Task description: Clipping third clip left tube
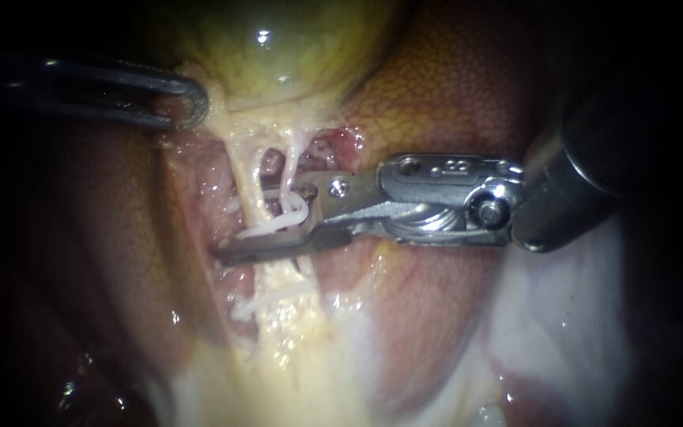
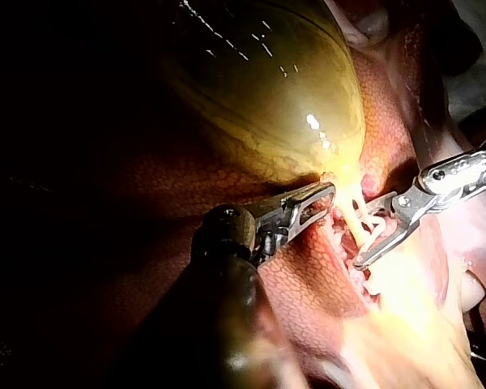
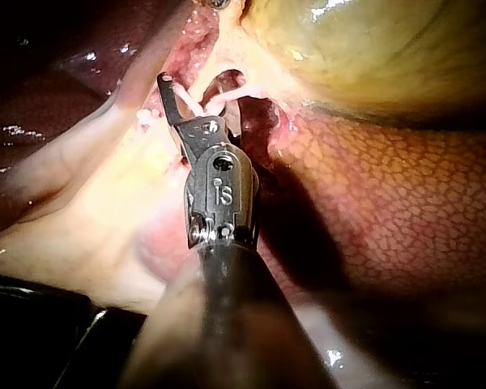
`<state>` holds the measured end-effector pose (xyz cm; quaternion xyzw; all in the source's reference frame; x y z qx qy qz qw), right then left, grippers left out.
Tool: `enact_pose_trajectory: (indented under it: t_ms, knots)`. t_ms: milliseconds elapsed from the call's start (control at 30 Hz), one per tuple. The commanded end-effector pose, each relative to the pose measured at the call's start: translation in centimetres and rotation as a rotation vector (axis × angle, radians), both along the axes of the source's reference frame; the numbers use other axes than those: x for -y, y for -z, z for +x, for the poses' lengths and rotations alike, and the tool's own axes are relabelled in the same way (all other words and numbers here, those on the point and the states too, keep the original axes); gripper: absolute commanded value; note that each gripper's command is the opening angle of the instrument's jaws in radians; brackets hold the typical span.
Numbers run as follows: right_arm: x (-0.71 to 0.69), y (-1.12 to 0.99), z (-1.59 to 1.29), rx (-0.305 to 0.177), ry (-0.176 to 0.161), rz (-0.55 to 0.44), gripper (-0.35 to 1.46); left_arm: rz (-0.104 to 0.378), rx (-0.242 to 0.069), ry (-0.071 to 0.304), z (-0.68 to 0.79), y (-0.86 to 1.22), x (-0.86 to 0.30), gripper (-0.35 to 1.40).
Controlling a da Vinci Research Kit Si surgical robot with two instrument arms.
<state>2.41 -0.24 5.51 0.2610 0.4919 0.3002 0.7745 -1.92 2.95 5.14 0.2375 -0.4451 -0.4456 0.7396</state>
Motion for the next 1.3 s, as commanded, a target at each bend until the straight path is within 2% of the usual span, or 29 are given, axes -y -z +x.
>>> enact_pose_trajectory:
  t_ms: [33,267,567,733,867,1033,1300]
  knots:
    - [0.00,0.00,0.00,0.000,0.000,0.000,0.38,0.000,0.000,0.000,0.00,0.00,0.00,-0.35]
    - [-0.02,-0.01,-0.16,-0.001,0.002,-0.001,0.39,0.000,0.000,0.000,0.00,0.00,0.00,-0.35]
    - [-0.16,-0.06,-0.54,-0.002,0.002,0.009,0.40,0.000,0.000,0.000,0.01,0.01,0.00,-0.35]
    - [-0.24,0.02,-0.74,-0.018,0.030,-0.004,0.42,0.000,0.000,0.000,0.01,0.01,0.00,-0.35]
    - [-0.33,0.16,-0.91,-0.059,0.071,-0.020,0.42,0.000,0.000,0.000,0.01,0.01,0.00,-0.35]
    - [-0.41,0.28,-1.02,-0.146,0.106,-0.010,0.42,0.000,0.000,0.000,0.01,0.01,0.00,-0.35]
    - [-0.40,0.31,-0.96,-0.294,0.148,-0.003,0.42,0.000,0.000,0.000,0.01,0.01,0.01,-0.35]
